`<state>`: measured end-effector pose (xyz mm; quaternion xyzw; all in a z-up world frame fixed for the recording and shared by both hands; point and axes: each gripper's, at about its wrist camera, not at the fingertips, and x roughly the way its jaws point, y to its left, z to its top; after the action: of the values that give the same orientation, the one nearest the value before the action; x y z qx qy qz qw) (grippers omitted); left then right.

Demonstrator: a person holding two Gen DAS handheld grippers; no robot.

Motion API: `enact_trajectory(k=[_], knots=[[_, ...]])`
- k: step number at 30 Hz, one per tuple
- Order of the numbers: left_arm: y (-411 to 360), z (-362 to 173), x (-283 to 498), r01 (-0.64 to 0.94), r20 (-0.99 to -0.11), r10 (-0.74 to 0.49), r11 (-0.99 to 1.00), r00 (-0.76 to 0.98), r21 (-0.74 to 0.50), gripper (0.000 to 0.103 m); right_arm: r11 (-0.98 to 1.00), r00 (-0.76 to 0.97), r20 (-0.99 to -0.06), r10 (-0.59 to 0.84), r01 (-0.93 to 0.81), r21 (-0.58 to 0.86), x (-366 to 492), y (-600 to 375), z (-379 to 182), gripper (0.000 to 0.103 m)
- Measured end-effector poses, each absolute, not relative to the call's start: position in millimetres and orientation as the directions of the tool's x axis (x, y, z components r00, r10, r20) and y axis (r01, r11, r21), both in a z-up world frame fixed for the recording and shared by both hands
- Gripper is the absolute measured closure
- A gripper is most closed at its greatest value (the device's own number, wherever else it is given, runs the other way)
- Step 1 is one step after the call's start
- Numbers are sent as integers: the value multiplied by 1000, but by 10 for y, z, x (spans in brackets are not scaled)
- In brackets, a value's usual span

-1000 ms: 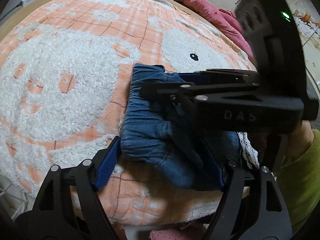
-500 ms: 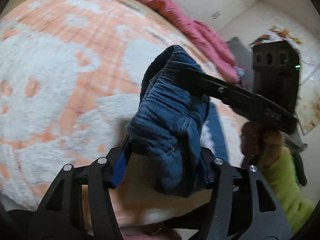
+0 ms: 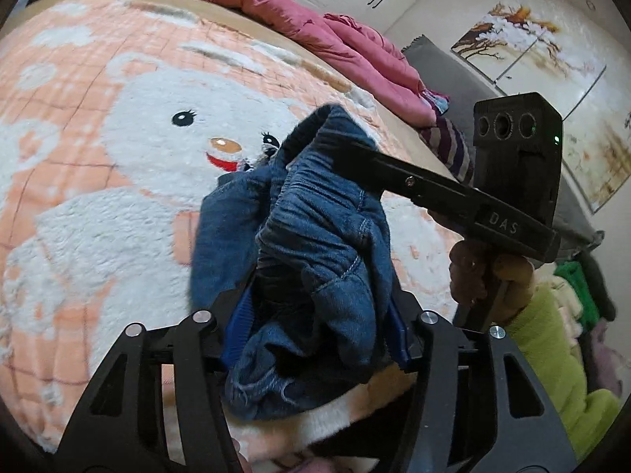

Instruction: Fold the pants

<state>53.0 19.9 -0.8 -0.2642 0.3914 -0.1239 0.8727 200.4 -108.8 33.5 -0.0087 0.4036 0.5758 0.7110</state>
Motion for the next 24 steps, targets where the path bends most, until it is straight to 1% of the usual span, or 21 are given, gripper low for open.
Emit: enact_trajectory(k=[2,4,6,9,10,12,15,17,18,19,20,21,22,23,24], knots=[[194,-50,529,14,-602,-435,818,670,-575,54,351,11,-589,808,-812,466,2044,-1162,283,68],[195,-65,525,35,-577,-454,805,679,-592,50,367,24,-591,807,-803,469,2073,-1275,274,61],[135,-65,510,72,-550,-481,793,682,-605,46,383,38,-585,810,-790,479,2097,-1404,289,48],[-53,-26,468,195,-485,-557,767,674,-611,46,422,71,-575,815,-752,506,2142,-1634,308,38],[-151,-22,467,245,-472,-595,752,650,-611,46,441,87,-581,809,-742,504,2144,-1704,308,37],[-335,-58,462,316,-475,-655,726,588,-611,44,466,101,-595,797,-731,499,2119,-1789,296,37],[-496,-158,465,353,-510,-685,716,520,-602,43,497,121,-630,767,-733,464,2034,-1779,288,36],[-491,-128,455,377,-501,-694,710,517,-594,43,524,127,-678,724,-740,421,1980,-1719,245,36],[-448,-85,442,385,-484,-698,705,528,-596,41,539,134,-705,697,-746,391,1954,-1698,208,36],[-376,-11,430,391,-471,-685,715,556,-580,40,560,147,-740,656,-752,347,1928,-1659,173,36],[-311,61,399,385,-478,-641,756,600,-530,37,581,167,-791,589,-768,270,1874,-1620,108,36],[-293,96,392,374,-490,-597,793,635,-481,35,589,183,-816,549,-778,221,1832,-1609,59,37],[-245,143,349,351,-506,-526,845,684,-404,35,593,190,-831,523,-781,194,1806,-1613,15,37],[-216,172,297,335,-513,-488,868,706,-365,35,604,198,-852,484,-780,162,1780,-1635,-56,37],[-201,179,298,316,-520,-456,886,722,-339,35,606,200,-854,480,-780,157,1762,-1672,-99,37]])
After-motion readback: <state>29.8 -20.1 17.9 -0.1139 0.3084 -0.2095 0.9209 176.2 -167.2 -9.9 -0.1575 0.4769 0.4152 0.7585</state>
